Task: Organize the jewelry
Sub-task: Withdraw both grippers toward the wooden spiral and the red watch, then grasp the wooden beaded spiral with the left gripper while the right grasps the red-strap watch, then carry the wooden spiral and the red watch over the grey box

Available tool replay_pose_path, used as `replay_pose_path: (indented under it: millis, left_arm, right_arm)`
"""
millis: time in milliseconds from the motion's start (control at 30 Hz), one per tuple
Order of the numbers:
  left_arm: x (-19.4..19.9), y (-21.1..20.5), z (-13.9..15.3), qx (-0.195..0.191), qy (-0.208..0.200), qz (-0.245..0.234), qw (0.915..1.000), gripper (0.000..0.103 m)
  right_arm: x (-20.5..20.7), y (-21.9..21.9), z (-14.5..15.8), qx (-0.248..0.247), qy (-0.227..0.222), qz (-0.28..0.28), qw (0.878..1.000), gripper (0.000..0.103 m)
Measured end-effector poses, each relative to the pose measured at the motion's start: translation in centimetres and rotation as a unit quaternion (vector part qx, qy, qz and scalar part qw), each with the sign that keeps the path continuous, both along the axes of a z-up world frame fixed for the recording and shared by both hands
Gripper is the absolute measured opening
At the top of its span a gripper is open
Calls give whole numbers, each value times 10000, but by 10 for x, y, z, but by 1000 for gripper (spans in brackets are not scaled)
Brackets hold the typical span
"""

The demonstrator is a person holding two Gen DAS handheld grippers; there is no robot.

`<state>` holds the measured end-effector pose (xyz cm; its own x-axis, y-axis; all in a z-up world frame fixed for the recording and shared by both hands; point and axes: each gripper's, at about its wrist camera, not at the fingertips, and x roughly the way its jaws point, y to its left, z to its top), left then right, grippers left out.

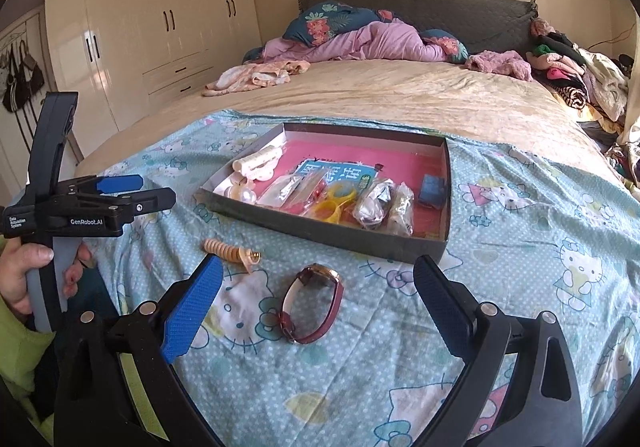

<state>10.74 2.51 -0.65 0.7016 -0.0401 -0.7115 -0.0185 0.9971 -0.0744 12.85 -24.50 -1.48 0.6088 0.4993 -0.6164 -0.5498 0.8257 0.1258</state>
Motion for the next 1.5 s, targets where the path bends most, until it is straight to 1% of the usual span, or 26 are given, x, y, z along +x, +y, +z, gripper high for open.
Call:
replay_pose_path:
  millis: [167,433,533,633,667,700,733,767,800,833,900,1000,1233,1267,1300,1367,1400,1500]
  left_arm:
    - [3,-5,-13,-65,237,-91,9997,93]
    - [14,-15,-42,-210,774,-247,9965,93]
    - [17,-16,-48,-309,906,-277,9950,93]
    - [21,-16,-55,-521,1046,-314,9927,93]
    - [22,-16,-57,-595,1092,-313,9917,93]
    - [24,-16,-59,-657,1137,-306,9909,93]
    - [26,-17,-61,-709,1170,-305,9901,93]
    - [28,-18,-64,-763,1198,-302,9894,93]
    - [30,-19,-65,-804,1225,-301,9887,93]
    - [33,-19,-67,-831,1254,-288,9882,93]
    - [39,-21,-71,-852,1305,-259,9874,93]
    - [47,-25,-74,-789,1317,-210,9879,93]
    - [53,-37,-79,-357,1234,-287,9913,93]
    - [51,-39,-78,-323,1191,-365,9917,89]
    - [50,-41,-78,-284,1159,-408,9920,78]
    - [49,-42,-75,-145,1089,-443,9930,66]
    - [48,-42,-72,-180,1042,-484,9932,63]
    - [44,-41,-64,-352,883,-593,9937,62]
  right_arm:
    - [-2,9,-19,-127,163,97,9997,95]
    - [9,28,-56,-375,377,202,9984,95]
    - [16,35,-68,-474,450,257,9975,95]
    - [24,41,-78,-580,476,321,9967,94]
    - [27,43,-81,-624,483,330,9963,91]
    - [31,45,-85,-670,531,347,9957,84]
    - [33,46,-88,-700,546,346,9955,80]
    - [35,46,-89,-714,518,329,9956,73]
    - [36,45,-89,-675,498,338,9959,64]
    - [37,44,-89,-606,506,385,9961,60]
    - [37,39,-87,-524,499,399,9966,49]
    - [38,32,-84,-437,506,399,9970,44]
    - [32,23,-72,-257,421,389,9980,42]
    - [31,21,-70,-223,400,392,9982,42]
    - [30,20,-67,-203,374,386,9983,42]
    - [27,18,-62,-153,338,390,9985,42]
    - [26,17,-59,-136,306,384,9987,42]
    - [23,14,-50,-69,228,377,9990,42]
